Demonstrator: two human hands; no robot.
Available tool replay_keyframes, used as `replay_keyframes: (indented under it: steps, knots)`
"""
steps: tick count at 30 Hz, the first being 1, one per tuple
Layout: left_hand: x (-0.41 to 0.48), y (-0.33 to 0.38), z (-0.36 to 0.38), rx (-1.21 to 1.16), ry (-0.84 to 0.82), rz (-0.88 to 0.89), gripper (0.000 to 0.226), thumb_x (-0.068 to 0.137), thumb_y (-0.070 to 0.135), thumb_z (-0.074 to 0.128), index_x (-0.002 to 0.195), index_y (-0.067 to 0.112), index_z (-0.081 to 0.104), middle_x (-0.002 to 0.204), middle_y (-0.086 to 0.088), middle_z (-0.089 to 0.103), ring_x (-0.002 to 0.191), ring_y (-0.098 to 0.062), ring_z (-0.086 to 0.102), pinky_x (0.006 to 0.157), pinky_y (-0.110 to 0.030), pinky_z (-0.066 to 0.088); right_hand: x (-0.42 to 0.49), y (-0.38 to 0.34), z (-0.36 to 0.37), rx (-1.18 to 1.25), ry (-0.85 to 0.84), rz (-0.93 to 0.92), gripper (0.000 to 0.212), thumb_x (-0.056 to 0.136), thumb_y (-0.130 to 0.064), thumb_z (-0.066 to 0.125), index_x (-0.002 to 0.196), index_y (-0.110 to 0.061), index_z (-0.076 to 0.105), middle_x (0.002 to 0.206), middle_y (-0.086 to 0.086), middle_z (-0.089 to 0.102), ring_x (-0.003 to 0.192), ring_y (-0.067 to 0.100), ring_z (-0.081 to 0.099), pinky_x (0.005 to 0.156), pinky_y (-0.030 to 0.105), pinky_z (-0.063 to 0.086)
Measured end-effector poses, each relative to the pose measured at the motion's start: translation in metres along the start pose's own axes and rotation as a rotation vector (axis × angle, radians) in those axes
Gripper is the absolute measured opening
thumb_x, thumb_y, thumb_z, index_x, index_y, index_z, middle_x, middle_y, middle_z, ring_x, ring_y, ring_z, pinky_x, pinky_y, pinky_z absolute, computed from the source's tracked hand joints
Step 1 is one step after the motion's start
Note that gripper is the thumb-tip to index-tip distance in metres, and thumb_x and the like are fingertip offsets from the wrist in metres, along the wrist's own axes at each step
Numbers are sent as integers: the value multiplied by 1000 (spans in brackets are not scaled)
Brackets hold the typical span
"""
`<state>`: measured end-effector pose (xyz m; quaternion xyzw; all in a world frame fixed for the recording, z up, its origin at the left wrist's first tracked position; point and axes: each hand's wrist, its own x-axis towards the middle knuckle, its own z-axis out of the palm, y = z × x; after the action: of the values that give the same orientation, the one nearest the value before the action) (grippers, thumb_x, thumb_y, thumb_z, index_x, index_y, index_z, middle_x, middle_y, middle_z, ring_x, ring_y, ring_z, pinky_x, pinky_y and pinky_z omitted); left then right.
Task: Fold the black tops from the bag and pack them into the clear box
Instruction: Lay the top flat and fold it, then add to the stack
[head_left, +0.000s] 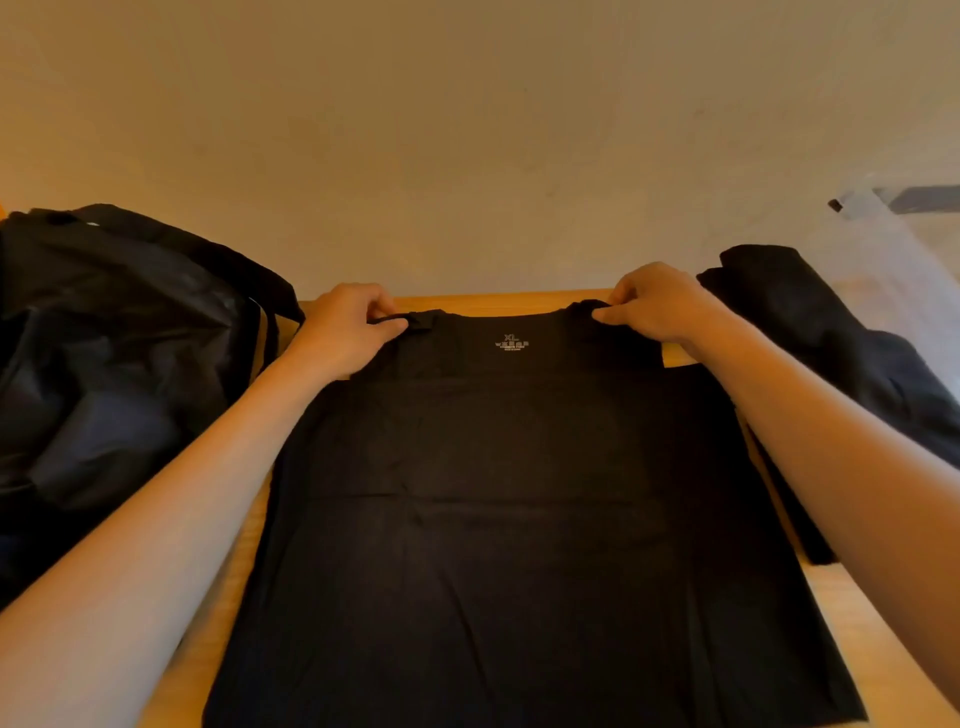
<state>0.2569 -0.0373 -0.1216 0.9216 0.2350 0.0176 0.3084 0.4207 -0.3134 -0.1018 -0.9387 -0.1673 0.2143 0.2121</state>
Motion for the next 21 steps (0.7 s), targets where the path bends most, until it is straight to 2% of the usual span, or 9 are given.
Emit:
replay_keyframes:
  steps: [2,4,6,8,10,12,16,20,21]
  knots:
    - [1,5,-4,-145,-11,-58,7,99,20,66,100,15,70,103,-4,67,102,-23,63,83,-37,50,2,1,0,99,-8,-13,21,98,-28,67,101,-7,69,94,4,61,101,27,58,79,34,42]
    - [-2,9,-9,-317,3,-115,4,97,17,68,95,20,69,99,-5,70,101,-22,66,90,-39,52,2,3,0,178,14,-39,12,97,-21,68,103,-10,67,95,3,61,99,23,59,75,30,43]
    - [-10,13,-15,-418,41,-105,10,95,13,71,96,23,70,95,-3,71,97,-18,67,86,-31,54,-2,4,-3,284,42,-75,14,95,-15,71,107,-13,67,97,3,66,97,22,63,77,29,47]
    - [-21,16,-21,-461,99,-32,16,92,10,75,101,23,73,95,-1,71,93,-12,67,83,-22,52,-9,5,-6,329,78,-118,21,93,-16,74,113,-15,70,99,3,70,96,17,66,86,30,51]
    - [-35,20,-25,-462,126,32,20,88,8,78,104,21,75,93,0,71,88,-9,66,83,-20,53,-21,6,-9,386,106,-162,17,93,-18,74,110,-18,74,98,0,73,93,12,69,89,29,54]
    - [-49,20,-26,-445,148,62,18,87,7,78,100,19,77,91,1,72,84,-7,65,81,-19,53,-37,7,-11,434,116,-204,9,93,-19,74,101,-20,76,92,0,76,87,13,72,86,28,57]
    - [-75,14,-28,-437,187,127,16,88,5,76,92,20,78,89,0,71,84,-16,64,81,-25,52,-66,18,-11,460,127,-330,4,90,-18,76,94,-17,75,87,0,76,84,15,73,83,29,58]
    - [-101,3,-24,-290,177,292,19,85,5,78,90,23,76,89,5,69,86,-12,65,82,-22,51,-91,32,-2,255,174,-498,8,84,-20,80,87,-20,72,90,-10,71,92,-2,65,86,7,43]
    - [-107,0,-22,-244,170,326,19,84,6,79,90,24,75,90,6,67,88,-12,65,84,-21,50,-96,35,1,206,194,-533,10,83,-21,81,88,-20,72,93,-12,69,94,-4,63,86,6,42]
